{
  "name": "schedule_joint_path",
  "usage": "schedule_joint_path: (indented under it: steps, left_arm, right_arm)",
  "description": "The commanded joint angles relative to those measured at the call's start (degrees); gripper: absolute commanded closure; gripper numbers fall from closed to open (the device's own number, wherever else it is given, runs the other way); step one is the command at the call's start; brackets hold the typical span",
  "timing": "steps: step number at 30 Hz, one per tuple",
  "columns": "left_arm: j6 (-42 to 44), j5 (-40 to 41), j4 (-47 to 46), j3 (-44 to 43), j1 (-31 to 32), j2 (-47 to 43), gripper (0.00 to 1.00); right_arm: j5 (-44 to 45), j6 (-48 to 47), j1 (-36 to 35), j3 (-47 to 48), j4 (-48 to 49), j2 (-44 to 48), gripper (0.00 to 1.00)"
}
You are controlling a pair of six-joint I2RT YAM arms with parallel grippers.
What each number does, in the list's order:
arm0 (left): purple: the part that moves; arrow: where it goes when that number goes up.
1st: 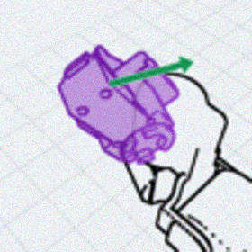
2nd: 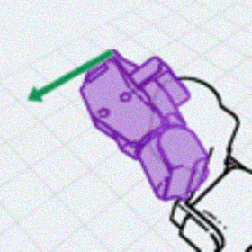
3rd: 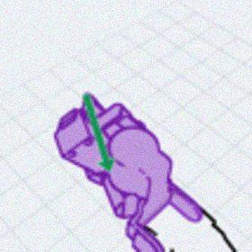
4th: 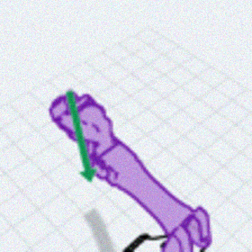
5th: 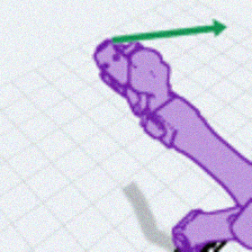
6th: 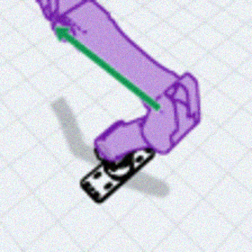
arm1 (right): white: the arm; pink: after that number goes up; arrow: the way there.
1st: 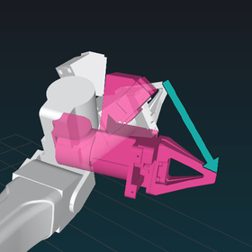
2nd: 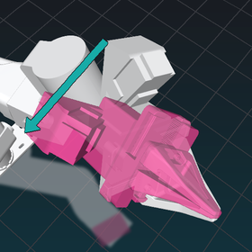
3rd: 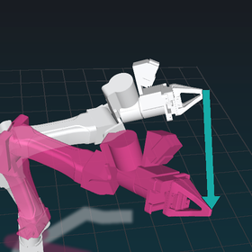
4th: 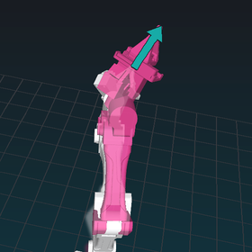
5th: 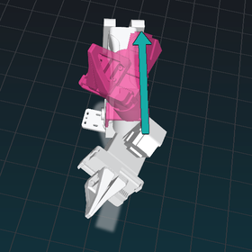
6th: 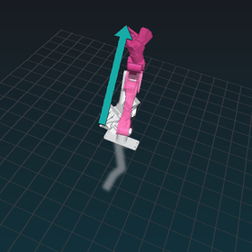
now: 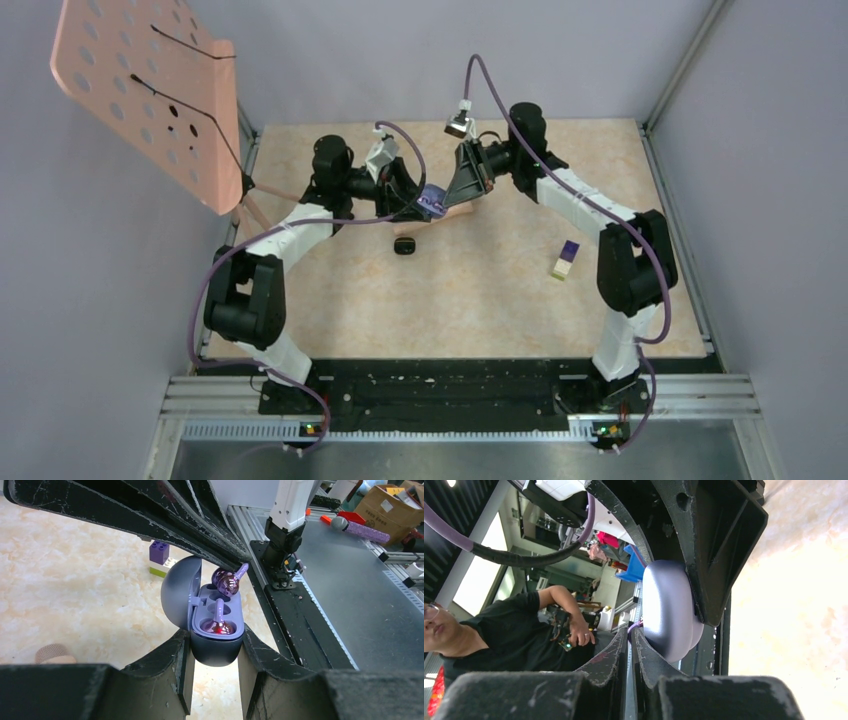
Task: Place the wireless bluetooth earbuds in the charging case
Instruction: Place the earbud in the charging case.
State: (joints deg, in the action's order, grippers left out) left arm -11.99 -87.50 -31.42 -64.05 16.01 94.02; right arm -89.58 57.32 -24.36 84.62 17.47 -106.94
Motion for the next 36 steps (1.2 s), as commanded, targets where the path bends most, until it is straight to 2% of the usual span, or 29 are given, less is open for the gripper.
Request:
schedule_joint_path:
  steps: [1,5,16,23,27,30,32,34,35,36]
  left_arm:
    - [-0.9,-0.6,-2.5,-1.2,0.3,-3.1,1.0]
    - [-1.3,-0.3,-2.5,-1.2,0.3,-2.9,1.0]
    - [-2.2,0.0,-2.5,-0.9,0.2,-3.5,1.0]
    - [-2.3,0.8,-2.7,-0.8,0.1,-3.2,1.0]
    - [-2.1,1.6,-2.9,-0.2,0.0,-2.9,1.0]
    - [-2.2,2.8,-3.2,0.2,0.1,-2.3,1.0]
    - [-2.3,3.8,-3.2,0.2,0.1,-1.9,1.0]
    - [-2.9,5.4,-3.8,0.3,0.1,-1.5,1.0]
    - [-3.4,6.8,-4.3,0.6,0.1,-1.4,1.0]
    - [-4.0,7.8,-5.6,1.0,0.1,-1.3,1.0]
  right_arm:
    - [2.4,-5.7,-0.3,3.5,-5.4,1.0,0.92]
    - [3.4,-8.6,-0.4,4.5,-9.4,1.1,0.92]
    - [10.1,-25.6,0.8,12.0,-34.3,0.1,0.83]
    - [10.0,-28.4,1.2,12.6,-35.8,1.4,0.81]
    - [9.7,-30.0,1.2,17.6,-34.8,3.4,0.74]
    - [10.2,-24.8,1.8,20.9,-29.1,4.6,0.68]
    - [11.1,-23.7,2.5,22.5,-27.3,5.2,0.6]
    - [12.0,-26.0,3.5,22.4,-28.6,6.0,0.43]
    - [12.7,-28.2,4.1,21.9,-30.1,6.6,0.29]
    - [13.9,-31.1,5.0,21.5,-32.4,6.9,0.09]
